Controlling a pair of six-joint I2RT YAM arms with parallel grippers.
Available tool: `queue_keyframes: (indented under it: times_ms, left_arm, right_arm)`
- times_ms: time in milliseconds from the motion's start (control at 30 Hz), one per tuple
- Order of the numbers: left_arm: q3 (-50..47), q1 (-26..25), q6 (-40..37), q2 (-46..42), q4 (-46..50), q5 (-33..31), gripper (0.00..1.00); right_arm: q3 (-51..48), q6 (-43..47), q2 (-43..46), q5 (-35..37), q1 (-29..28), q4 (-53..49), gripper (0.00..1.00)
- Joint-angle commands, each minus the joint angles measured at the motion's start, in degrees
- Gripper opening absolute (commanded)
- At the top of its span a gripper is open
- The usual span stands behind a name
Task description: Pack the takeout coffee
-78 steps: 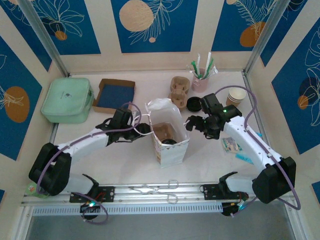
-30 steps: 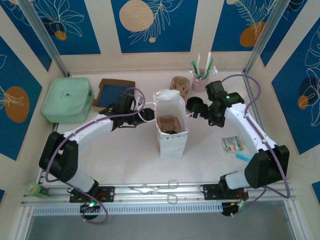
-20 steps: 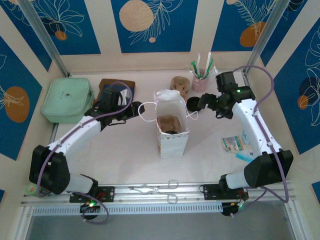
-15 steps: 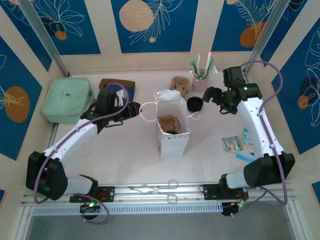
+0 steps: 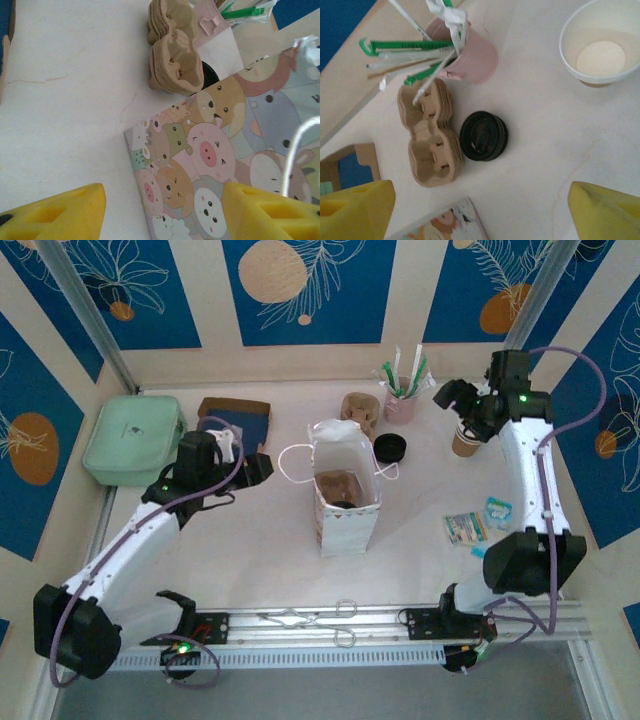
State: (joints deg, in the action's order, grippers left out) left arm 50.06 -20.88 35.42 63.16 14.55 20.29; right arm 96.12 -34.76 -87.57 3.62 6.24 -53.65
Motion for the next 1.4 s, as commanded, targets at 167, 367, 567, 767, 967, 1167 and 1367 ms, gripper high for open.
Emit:
queue_keyframes:
  times_ms: [167, 367, 567, 767, 967, 1167, 1367]
  left_arm:
    - [-2.8, 0.7, -1.8, -4.4, 1.0, -0.8, 0.63]
    - [-3.2, 0.9, -1.9, -5.0, 1.7, -0.4, 0.63]
    - [-3.2, 1.2, -1.8, -4.3, 1.3, -0.1, 0.62]
    - [-3.0, 1.3, -2.3, -3.4, 1.5, 0.3, 0.62]
    - [-3.3, 1.5, -2.7, -2.9, 1.4, 0.3, 0.62]
    - [-3.5, 1.9, -2.5, -2.8, 1.2, 0.4, 0.62]
    - [-3.5, 1.9, -2.4, -3.2, 1.3, 0.5, 0.62]
  right_arm:
    - [16.3, 0.2, -14.2, -4.1, 1.0, -1.2, 0.74]
    - [31.6, 2.6, -26.1, -2.0, -0.5, -6.6, 0.60]
    - [49.8, 4.2, -38.8, -0.6, -2.5, -13.8, 0.52]
    - [56.3, 6.0, -45.1, 1.5, -4.0, -13.9, 0.46]
    - [56.8, 7.0, -47.1, 3.2, -3.8, -12.5, 0.47]
    - [57.1, 8.0, -48.5, 4.0, -3.9, -11.2, 0.46]
    - [59.5, 8.0, -51.0, 3.6, -4.0, -9.2, 0.43]
